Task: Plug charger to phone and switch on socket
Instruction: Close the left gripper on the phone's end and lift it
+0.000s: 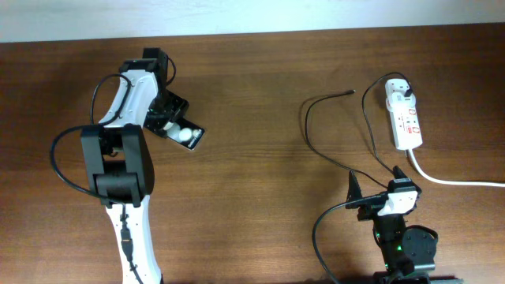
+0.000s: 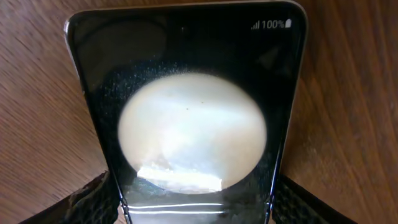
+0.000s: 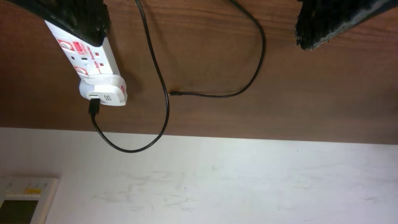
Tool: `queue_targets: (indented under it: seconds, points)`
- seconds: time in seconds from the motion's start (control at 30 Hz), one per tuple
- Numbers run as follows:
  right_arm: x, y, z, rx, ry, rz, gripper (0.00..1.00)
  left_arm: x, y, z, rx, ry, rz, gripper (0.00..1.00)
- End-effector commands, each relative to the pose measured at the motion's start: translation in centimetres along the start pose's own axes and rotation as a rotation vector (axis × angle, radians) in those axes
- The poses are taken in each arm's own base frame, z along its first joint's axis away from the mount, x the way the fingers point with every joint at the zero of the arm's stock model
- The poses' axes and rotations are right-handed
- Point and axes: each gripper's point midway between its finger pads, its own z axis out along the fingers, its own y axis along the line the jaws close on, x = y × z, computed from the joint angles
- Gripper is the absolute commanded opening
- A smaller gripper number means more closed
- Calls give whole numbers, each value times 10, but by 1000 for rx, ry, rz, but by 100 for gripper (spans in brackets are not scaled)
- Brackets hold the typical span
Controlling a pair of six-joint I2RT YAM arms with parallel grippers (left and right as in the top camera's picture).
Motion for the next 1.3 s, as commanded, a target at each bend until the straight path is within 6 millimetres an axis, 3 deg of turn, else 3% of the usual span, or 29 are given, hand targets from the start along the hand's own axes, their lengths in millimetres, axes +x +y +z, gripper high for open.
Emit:
queue_targets:
  seconds: [0.0, 0.1, 0.13, 0.17, 0.3, 0.43, 0.73, 0.83, 0.97, 1.13, 1.27]
  points:
    - [2, -3, 0, 14, 0, 0, 98, 33, 24, 58, -129, 145, 119, 72]
    - [2, -3, 0, 14, 0, 0, 98, 32, 24, 58, -121, 148, 198, 73]
    - [2, -3, 0, 14, 0, 0, 98, 32, 24, 58, -119, 149, 215, 76]
    - [2, -3, 0, 14, 0, 0, 98, 32, 24, 58, -119, 149, 218, 88]
    - [2, -3, 0, 14, 0, 0, 98, 33, 24, 58, -121, 152, 217, 97]
    - [2, -3, 0, 14, 0, 0, 98, 38, 29, 56, -141, 171, 219, 97]
    - [2, -3, 0, 14, 0, 0, 98, 38, 29, 57, -143, 168, 180, 76]
    - [2, -3, 0, 14, 0, 0, 98, 35, 27, 57, -139, 154, 181, 64]
    - [2, -3, 0, 14, 0, 0, 98, 34, 25, 54, -134, 152, 181, 59]
    - [2, -3, 0, 14, 0, 0, 98, 26, 13, 22, -118, 137, 183, 52]
    - [2, -3, 0, 14, 0, 0, 98, 16, 5, -22, -110, 101, 227, 52]
